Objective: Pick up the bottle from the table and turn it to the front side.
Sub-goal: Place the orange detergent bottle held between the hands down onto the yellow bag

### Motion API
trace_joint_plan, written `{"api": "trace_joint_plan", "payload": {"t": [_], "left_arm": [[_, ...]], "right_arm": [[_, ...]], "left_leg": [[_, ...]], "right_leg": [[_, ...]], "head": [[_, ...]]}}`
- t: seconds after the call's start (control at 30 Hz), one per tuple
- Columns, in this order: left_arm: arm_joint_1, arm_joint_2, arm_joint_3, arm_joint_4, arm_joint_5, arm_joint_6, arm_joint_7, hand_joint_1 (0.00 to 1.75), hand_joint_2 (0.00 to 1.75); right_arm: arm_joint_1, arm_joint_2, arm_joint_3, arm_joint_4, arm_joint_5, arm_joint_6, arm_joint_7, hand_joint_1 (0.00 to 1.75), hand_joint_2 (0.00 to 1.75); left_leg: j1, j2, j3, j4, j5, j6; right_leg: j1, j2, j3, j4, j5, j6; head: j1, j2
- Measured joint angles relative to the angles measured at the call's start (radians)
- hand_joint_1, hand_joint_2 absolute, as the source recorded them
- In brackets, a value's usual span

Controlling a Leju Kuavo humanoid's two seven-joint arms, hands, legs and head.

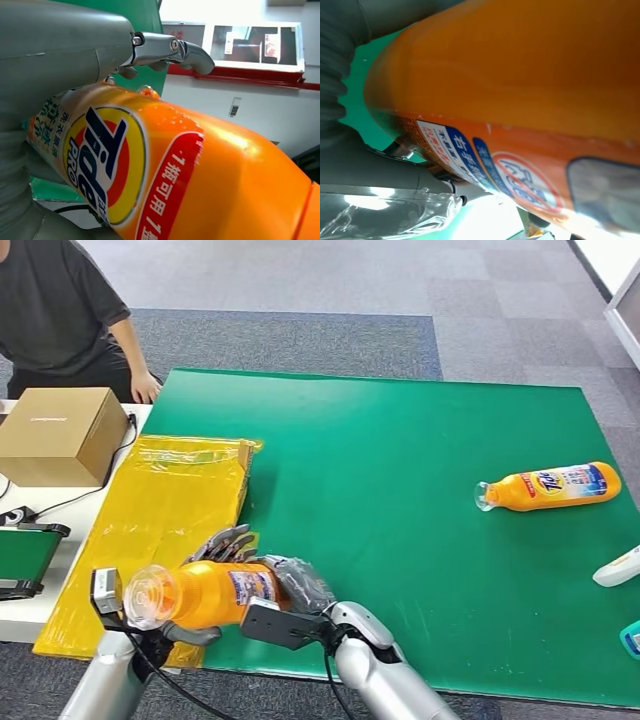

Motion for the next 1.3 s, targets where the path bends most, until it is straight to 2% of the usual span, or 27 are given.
{"api": "trace_joint_plan", "payload": {"t": [0.07,0.1,0.2,0.23,0.4,0.43,0.47,0.57,0.6,0.67,0.77,0.93,1.03,1.17,1.3], "left_arm": [[0.008,0.006,0.003,-0.033,-0.005,-0.006,0.002,0.01,1.75],[0.013,0.009,0.005,-0.05,-0.008,-0.007,0.003,0.24,1.75],[0.022,0.015,0.013,-0.09,-0.013,-0.004,0.003,1.53,1.75],[0.024,0.016,0.016,-0.097,-0.017,0.006,0.003,1.75,1.75],[0.031,0.017,-0.005,-0.093,-0.089,0.137,0.003,1.75,1.75],[0.031,0.018,-0.011,-0.089,-0.096,0.152,0.003,1.75,1.75],[0.031,0.019,-0.015,-0.086,-0.099,0.16,0.003,1.75,1.75],[0.03,0.021,-0.026,-0.081,-0.115,0.201,0.002,1.75,1.75],[0.03,0.022,-0.033,-0.078,-0.129,0.236,0.001,1.75,1.75],[0.026,0.023,-0.053,-0.071,-0.177,0.347,0.0,1.75,1.75],[0.022,0.019,-0.077,-0.065,-0.281,0.563,0.013,1.75,1.75],[0.052,0.001,-0.079,-0.139,-0.582,1.056,0.105,1.75,1.75],[0.097,0.0,-0.07,-0.244,-0.74,1.281,0.167,1.75,1.75],[0.125,0.009,-0.051,-0.35,-0.968,1.469,0.295,1.75,1.75],[0.129,0.03,-0.035,-0.377,-1.141,1.526,0.428,1.75,1.75]], "right_arm": [[-0.015,0.012,0.0,0.031,0.0,-0.001,-0.009,1.75,1.75],[-0.022,0.018,0.001,0.045,0.0,-0.002,-0.012,1.75,1.75],[-0.036,0.03,0.0,0.09,0.0,-0.006,-0.013,1.73,1.75],[-0.04,0.034,-0.002,0.107,0.0,-0.011,-0.013,1.73,1.75],[-0.052,0.042,-0.012,0.162,0.006,-0.035,-0.007,1.75,1.75],[-0.052,0.042,-0.014,0.167,0.006,-0.036,-0.008,1.7,1.75],[-0.051,0.042,-0.016,0.171,0.006,-0.037,-0.008,1.44,1.75],[-0.051,0.042,-0.018,0.18,0.008,-0.04,-0.007,0.17,1.75],[-0.05,0.042,-0.018,0.182,0.011,-0.043,-0.002,0.0,1.75],[-0.046,0.04,-0.021,0.185,0.021,-0.056,0.02,0.0,1.75],[-0.022,0.029,-0.031,0.171,0.034,-0.08,0.057,0.0,1.75],[0.075,-0.018,-0.084,0.046,0.064,-0.108,0.115,0.0,1.75],[0.161,-0.062,-0.145,-0.064,0.083,-0.108,0.129,0.0,1.75],[0.259,-0.106,-0.236,-0.192,0.099,-0.099,0.129,0.0,1.75],[0.322,-0.126,-0.302,-0.269,0.099,-0.093,0.13,0.0,1.75]], "left_leg": [[0.0,0.0,0.0,0.0,0.0,0.0],[0.0,0.0,0.0,0.0,0.0,0.0],[0.0,0.0,0.0,0.0,0.0,0.0],[0.0,0.0,0.0,0.0,0.0,0.0],[0.0,0.0,0.0,0.0,0.0,0.0],[0.0,0.001,-0.001,0.0,0.0,0.0],[0.0,0.001,-0.001,0.0,0.0,0.0],[0.0,0.001,-0.001,0.0,0.0,0.0],[0.0,0.001,-0.001,0.0,0.0,0.0],[0.0,0.001,-0.001,0.0,0.0,0.0],[0.0,0.001,-0.001,0.0,0.0,0.0],[0.0,0.0,-0.001,0.0,-0.001,0.0],[0.0,0.0,-0.002,0.001,-0.001,0.001],[0.0,0.0,-0.003,0.001,-0.002,0.001],[0.0,0.0,-0.003,0.001,-0.002,0.001]], "right_leg": [[0.0,0.0,0.0,0.0,0.0,0.0],[0.0,0.0,0.0,0.0,0.0,0.0],[0.0,0.0,0.0,0.0,0.0,0.0],[0.0,0.0,0.0,0.0,0.0,0.0],[0.0,0.0,-0.001,0.0,0.0,0.0],[0.0,0.0,-0.001,0.0,0.0,0.0],[0.0,0.0,-0.001,0.0,0.001,0.0],[0.0,0.0,-0.001,0.0,0.001,-0.001],[0.0,0.0,-0.001,0.0,0.001,-0.001],[0.0,0.0,-0.001,0.0,0.001,-0.001],[0.0,0.0,-0.001,0.0,0.001,-0.001],[0.0,0.0,-0.001,0.0,0.0,0.0],[-0.001,0.0,-0.002,0.0,0.0,0.0],[0.0,-0.001,-0.002,0.0,0.0,0.0],[0.0,-0.001,-0.002,0.0,0.0,0.0]], "head": [[0.0,0.0],[0.0,0.0],[0.0,0.0],[0.0,0.0],[0.0,0.0],[0.0,0.0],[0.0,0.0],[0.0,0.0],[0.0,0.0],[0.0,0.0],[0.0,0.0],[0.0,0.0],[0.0,0.0],[0.0,0.0],[0.0,0.0]]}}
